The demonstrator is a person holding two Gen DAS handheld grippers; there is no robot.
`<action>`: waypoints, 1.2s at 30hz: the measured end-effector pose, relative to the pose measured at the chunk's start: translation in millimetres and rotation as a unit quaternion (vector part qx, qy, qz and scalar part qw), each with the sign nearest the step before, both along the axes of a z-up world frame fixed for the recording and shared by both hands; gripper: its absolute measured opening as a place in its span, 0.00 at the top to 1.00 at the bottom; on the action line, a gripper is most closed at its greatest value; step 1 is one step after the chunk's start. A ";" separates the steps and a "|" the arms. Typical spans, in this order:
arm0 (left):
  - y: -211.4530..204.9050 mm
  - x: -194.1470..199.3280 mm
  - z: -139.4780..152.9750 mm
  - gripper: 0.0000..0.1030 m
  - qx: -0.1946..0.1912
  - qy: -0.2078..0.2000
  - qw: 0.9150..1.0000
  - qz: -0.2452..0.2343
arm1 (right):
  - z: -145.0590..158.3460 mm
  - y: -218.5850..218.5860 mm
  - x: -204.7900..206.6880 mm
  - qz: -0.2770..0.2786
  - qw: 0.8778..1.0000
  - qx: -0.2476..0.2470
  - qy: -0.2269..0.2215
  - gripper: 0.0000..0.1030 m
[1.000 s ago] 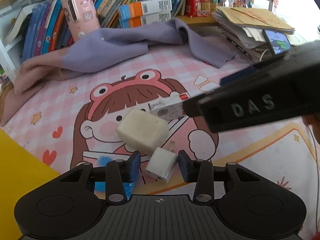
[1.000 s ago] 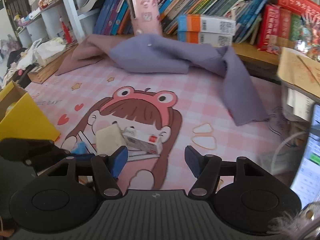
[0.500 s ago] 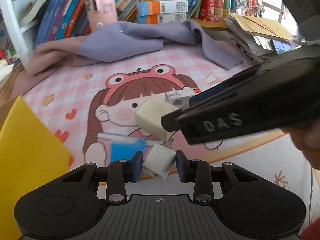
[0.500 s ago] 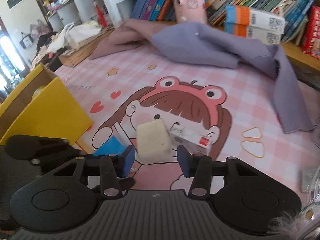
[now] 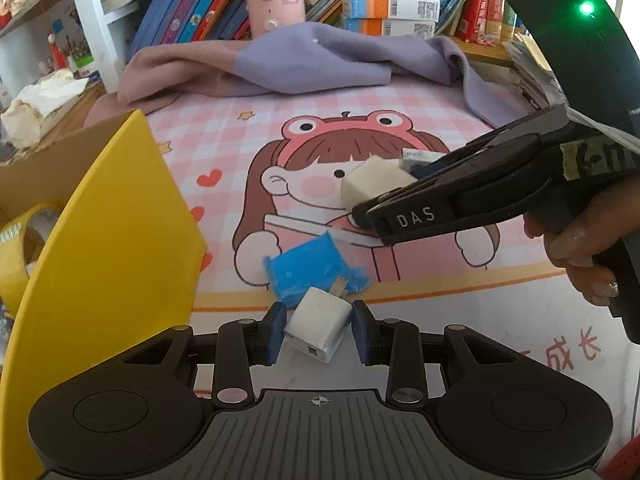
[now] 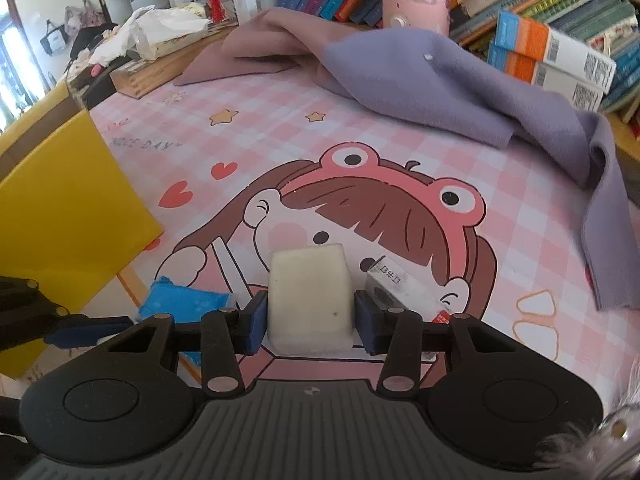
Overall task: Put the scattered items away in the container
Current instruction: 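Grasp the white block with the right tool while the left tool grasps the small white charger, then carry the white block and small charger over the yellow box with both tools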
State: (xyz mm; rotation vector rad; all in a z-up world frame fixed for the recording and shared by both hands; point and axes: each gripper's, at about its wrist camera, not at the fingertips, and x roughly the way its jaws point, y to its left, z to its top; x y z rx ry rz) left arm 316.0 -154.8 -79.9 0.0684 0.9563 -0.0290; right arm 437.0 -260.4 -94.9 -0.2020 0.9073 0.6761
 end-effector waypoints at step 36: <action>0.4 -95.9 60.8 0.67 -0.067 -0.086 0.990 -0.088 | 69.8 -63.3 -161.9 -0.145 0.988 0.031 -0.039 0.68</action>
